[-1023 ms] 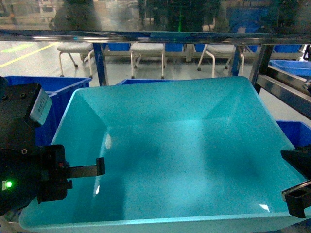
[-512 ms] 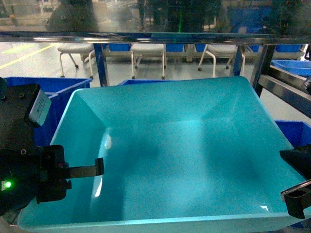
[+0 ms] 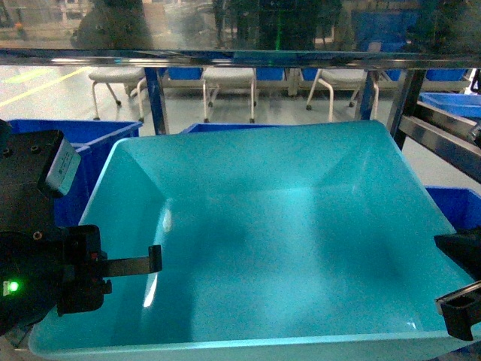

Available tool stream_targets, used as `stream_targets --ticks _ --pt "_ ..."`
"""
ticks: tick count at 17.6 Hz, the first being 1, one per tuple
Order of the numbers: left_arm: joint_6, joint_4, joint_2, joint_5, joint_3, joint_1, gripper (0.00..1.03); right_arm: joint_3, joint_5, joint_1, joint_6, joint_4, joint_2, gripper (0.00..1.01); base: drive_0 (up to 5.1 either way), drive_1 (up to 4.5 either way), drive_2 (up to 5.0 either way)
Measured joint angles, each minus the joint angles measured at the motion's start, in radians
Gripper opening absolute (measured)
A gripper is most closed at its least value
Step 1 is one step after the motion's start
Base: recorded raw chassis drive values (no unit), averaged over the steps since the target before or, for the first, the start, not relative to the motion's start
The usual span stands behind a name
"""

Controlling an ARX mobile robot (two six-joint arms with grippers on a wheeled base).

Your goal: Organize blue bins on left shelf correctly

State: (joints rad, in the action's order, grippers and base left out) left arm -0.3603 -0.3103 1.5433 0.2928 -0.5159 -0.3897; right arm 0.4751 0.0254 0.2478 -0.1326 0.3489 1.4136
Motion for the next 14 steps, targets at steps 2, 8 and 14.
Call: stream_targets --ticks 2,8,14 --pt "-0.006 0.004 0.006 0.002 0.0 -0.018 0.02 -0.008 -0.011 0.0 -0.007 0.007 -0.002 0.03 0.0 0.0 0.0" --pt "-0.032 -0.018 0.195 -0.032 -0.041 -0.013 0.02 -0.018 -0.065 0.016 -0.035 0.042 0.126 0.03 0.0 0.0 0.0" --pt "-0.005 0.009 0.346 -0.06 -0.164 0.032 0.02 0.079 -0.103 0.027 -0.045 0.073 0.315 0.03 0.0 0.0 0.0"
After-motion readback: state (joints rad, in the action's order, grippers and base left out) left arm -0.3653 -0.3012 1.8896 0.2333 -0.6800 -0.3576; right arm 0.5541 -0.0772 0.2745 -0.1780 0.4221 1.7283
